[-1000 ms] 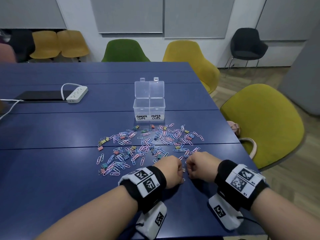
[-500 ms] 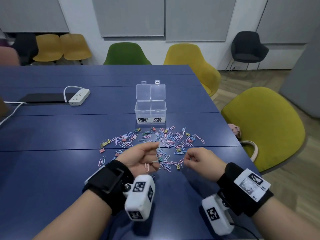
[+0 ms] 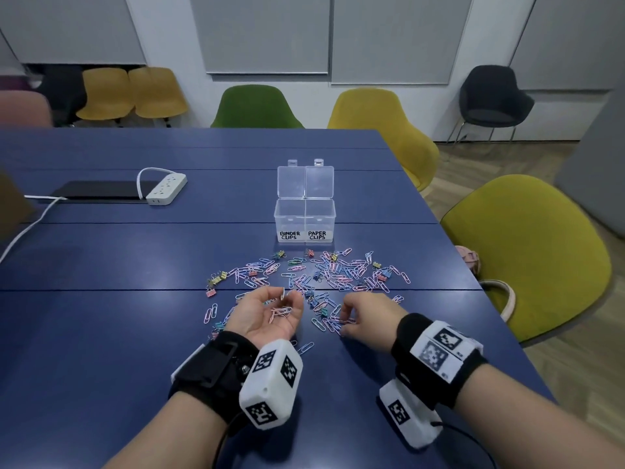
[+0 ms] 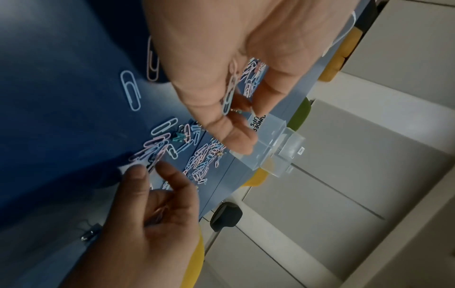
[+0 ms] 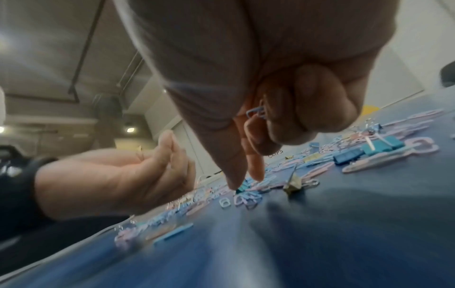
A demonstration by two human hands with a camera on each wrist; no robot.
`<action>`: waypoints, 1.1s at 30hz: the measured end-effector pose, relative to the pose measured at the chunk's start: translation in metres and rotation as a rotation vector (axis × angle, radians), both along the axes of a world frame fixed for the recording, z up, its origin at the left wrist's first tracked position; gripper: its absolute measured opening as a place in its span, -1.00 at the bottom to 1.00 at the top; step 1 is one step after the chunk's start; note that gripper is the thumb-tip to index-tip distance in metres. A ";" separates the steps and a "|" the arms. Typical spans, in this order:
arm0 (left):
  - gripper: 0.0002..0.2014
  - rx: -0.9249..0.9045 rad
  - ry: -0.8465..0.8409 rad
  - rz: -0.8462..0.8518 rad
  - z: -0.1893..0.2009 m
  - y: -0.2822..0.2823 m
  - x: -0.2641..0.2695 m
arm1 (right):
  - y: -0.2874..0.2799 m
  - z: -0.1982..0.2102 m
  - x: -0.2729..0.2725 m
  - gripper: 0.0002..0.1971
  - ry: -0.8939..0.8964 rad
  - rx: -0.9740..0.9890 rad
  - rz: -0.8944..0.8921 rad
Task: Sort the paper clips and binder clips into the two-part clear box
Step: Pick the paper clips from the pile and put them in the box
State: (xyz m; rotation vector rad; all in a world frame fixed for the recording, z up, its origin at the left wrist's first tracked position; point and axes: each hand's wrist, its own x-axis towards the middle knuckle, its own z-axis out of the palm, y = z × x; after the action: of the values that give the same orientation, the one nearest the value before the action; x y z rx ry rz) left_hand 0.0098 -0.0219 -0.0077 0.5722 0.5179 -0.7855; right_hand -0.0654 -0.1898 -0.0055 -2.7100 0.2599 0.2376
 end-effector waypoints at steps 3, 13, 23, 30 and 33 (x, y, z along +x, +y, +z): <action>-0.89 0.075 -0.103 -0.089 0.004 0.000 0.001 | 0.008 0.005 0.008 -0.76 0.048 -0.118 0.059; -0.82 0.357 -0.249 -0.528 0.008 0.011 0.012 | 0.016 0.004 0.025 -0.93 0.099 -0.229 0.154; -0.73 0.777 -0.632 -0.800 0.024 0.023 0.034 | -0.024 0.006 0.017 -0.80 -0.001 1.551 -0.414; -0.56 0.892 -0.682 -0.914 0.044 0.006 0.072 | -0.040 0.008 0.031 -0.85 -0.015 1.832 -0.410; -0.57 0.946 -0.751 -0.922 0.056 -0.015 0.098 | -0.044 0.007 0.049 -0.59 0.052 1.440 -0.471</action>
State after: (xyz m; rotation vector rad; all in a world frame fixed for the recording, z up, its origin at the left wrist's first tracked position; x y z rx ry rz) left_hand 0.1077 -0.0371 0.0487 1.9782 -0.1626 -1.0706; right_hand -0.0161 -0.2334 0.0019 -1.1826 0.4815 0.2191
